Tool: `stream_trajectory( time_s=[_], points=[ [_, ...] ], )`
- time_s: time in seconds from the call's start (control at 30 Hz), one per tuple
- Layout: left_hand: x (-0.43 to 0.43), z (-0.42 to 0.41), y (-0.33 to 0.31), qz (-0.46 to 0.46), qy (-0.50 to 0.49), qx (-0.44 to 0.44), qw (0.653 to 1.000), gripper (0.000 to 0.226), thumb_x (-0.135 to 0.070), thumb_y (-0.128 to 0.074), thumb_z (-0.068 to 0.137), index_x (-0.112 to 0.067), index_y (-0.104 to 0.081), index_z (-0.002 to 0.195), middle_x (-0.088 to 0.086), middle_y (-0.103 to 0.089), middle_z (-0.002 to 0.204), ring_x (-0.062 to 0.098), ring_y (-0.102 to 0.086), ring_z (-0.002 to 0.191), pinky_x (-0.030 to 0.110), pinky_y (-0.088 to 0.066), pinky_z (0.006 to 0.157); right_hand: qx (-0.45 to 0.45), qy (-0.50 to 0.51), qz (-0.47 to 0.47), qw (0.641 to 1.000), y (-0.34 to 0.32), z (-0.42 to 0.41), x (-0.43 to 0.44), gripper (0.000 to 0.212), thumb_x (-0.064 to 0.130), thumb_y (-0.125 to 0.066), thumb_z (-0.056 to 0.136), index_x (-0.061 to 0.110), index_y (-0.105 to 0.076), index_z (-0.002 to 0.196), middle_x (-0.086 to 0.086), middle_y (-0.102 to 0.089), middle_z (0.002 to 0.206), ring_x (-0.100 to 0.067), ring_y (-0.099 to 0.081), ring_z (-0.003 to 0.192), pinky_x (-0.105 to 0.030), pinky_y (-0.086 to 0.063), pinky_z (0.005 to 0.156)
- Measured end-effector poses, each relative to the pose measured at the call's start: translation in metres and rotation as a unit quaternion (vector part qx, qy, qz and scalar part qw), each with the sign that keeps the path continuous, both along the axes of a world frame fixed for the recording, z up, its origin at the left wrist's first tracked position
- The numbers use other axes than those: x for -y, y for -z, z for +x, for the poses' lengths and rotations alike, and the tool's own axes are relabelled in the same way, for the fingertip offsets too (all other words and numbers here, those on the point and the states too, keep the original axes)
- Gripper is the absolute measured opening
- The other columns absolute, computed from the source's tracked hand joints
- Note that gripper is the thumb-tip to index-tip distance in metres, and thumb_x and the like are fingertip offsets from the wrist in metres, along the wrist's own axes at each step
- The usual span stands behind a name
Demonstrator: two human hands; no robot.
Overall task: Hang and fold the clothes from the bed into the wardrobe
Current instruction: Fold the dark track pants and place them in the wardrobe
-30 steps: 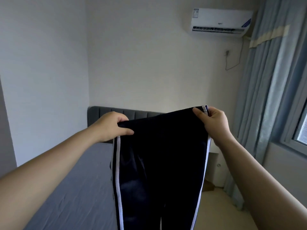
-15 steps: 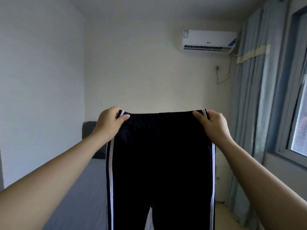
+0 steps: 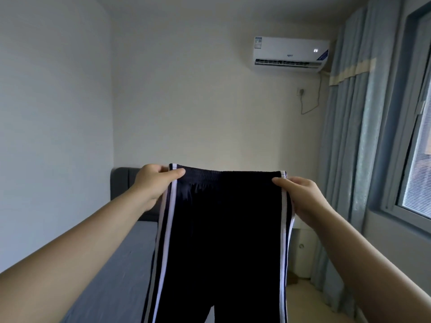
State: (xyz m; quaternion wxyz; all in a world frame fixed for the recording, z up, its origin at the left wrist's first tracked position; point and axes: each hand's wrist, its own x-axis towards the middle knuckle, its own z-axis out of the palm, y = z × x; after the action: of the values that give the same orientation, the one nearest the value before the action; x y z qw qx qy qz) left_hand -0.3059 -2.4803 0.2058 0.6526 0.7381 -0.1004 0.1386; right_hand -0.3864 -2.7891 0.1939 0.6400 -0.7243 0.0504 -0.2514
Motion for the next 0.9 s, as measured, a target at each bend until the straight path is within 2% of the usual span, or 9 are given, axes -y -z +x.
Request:
stream_trajectory(
  time_s=[0.07, 0.13, 0.23, 0.43, 0.53, 0.63, 0.73, 0.8, 0.9],
  points=[
    [0.015, -0.009, 0.003, -0.043, 0.048, -0.006, 0.998, 0.012, -0.018, -0.073, 0.082, -0.010, -0.066, 0.086, 0.001, -0.063, 0.086, 0.017, -0.057, 0.088, 0.030, -0.045, 0.083, 0.025, 0.017, 0.020, 0.999, 0.006, -0.001, -0.016, 0.029, 0.026, -0.075, 0.080, 0.011, -0.068, 0.103, -0.008, -0.074, 0.086, -0.021, -0.071, 0.074, -0.035, -0.056, 0.070],
    [0.027, -0.018, 0.005, -0.052, 0.068, 0.016, 0.996, 0.007, -0.016, -0.072, 0.083, -0.011, -0.066, 0.086, 0.002, -0.065, 0.084, 0.018, -0.058, 0.087, 0.032, -0.044, 0.081, 0.054, 0.030, -0.005, 0.998, 0.006, -0.004, -0.033, 0.034, 0.030, -0.075, 0.078, 0.024, -0.062, 0.109, 0.001, -0.075, 0.081, -0.014, -0.072, 0.074, -0.034, -0.057, 0.070],
    [0.037, -0.031, 0.008, -0.048, 0.096, 0.048, 0.993, 0.005, -0.014, -0.068, 0.086, -0.015, -0.069, 0.091, 0.005, -0.072, 0.096, 0.021, -0.065, 0.097, 0.033, -0.048, 0.089, 0.076, -0.005, -0.047, 0.996, 0.008, -0.010, -0.056, 0.038, 0.031, -0.075, 0.081, 0.031, -0.057, 0.114, 0.009, -0.075, 0.076, -0.006, -0.072, 0.070, -0.022, -0.054, 0.060],
    [0.055, -0.058, 0.017, -0.043, 0.219, 0.062, 0.973, 0.019, -0.005, -0.059, 0.092, -0.007, -0.067, 0.109, 0.006, -0.072, 0.107, 0.018, -0.066, 0.105, 0.031, -0.048, 0.097, 0.096, -0.095, -0.060, 0.989, 0.019, -0.022, -0.077, 0.058, 0.025, -0.069, 0.088, 0.025, -0.044, 0.140, -0.001, -0.077, 0.084, -0.013, -0.073, 0.086, -0.035, -0.056, 0.086],
    [0.049, -0.062, 0.021, -0.073, 0.227, 0.054, 0.970, 0.021, -0.005, -0.056, 0.093, -0.005, -0.065, 0.112, 0.009, -0.071, 0.109, 0.022, -0.066, 0.106, 0.036, -0.049, 0.096, 0.092, -0.192, -0.064, 0.975, 0.022, -0.031, -0.073, 0.058, 0.014, -0.058, 0.094, 0.030, -0.036, 0.145, -0.007, -0.076, 0.091, -0.020, -0.072, 0.093, -0.036, -0.057, 0.086],
    [0.041, -0.064, 0.023, -0.093, 0.272, 0.024, 0.958, 0.023, -0.008, -0.057, 0.091, -0.005, -0.065, 0.113, 0.010, -0.071, 0.109, 0.019, -0.068, 0.098, 0.029, -0.055, 0.081, 0.081, -0.281, -0.093, 0.952, 0.018, -0.037, -0.064, 0.056, 0.001, -0.047, 0.097, 0.030, -0.038, 0.144, -0.015, -0.072, 0.092, -0.024, -0.070, 0.095, -0.029, -0.057, 0.081],
    [0.037, -0.067, 0.025, -0.105, 0.310, 0.009, 0.945, 0.027, -0.012, -0.060, 0.086, -0.006, -0.065, 0.112, 0.011, -0.071, 0.107, 0.017, -0.069, 0.092, 0.025, -0.056, 0.070, 0.090, -0.293, -0.134, 0.942, 0.019, -0.034, -0.062, 0.054, -0.001, -0.056, 0.092, 0.020, -0.046, 0.140, -0.010, -0.072, 0.089, -0.021, -0.069, 0.093, -0.032, -0.057, 0.082],
    [0.036, -0.068, 0.027, -0.109, 0.327, 0.006, 0.939, 0.027, -0.014, -0.061, 0.085, -0.006, -0.065, 0.111, 0.014, -0.071, 0.107, 0.020, -0.070, 0.091, 0.028, -0.057, 0.069, 0.102, -0.278, -0.135, 0.946, 0.019, -0.032, -0.065, 0.051, 0.012, -0.070, 0.081, 0.019, -0.056, 0.130, -0.010, -0.073, 0.089, -0.021, -0.071, 0.088, -0.031, -0.057, 0.078],
    [0.037, -0.070, 0.029, -0.094, 0.333, 0.014, 0.938, 0.023, -0.011, -0.057, 0.089, -0.006, -0.065, 0.111, 0.015, -0.070, 0.108, 0.021, -0.069, 0.092, 0.028, -0.056, 0.070, 0.134, -0.198, -0.162, 0.957, 0.020, -0.027, -0.069, 0.042, 0.035, -0.078, 0.066, 0.022, -0.066, 0.104, -0.005, -0.070, 0.071, -0.017, -0.069, 0.066, -0.024, -0.056, 0.064]
  ],
)
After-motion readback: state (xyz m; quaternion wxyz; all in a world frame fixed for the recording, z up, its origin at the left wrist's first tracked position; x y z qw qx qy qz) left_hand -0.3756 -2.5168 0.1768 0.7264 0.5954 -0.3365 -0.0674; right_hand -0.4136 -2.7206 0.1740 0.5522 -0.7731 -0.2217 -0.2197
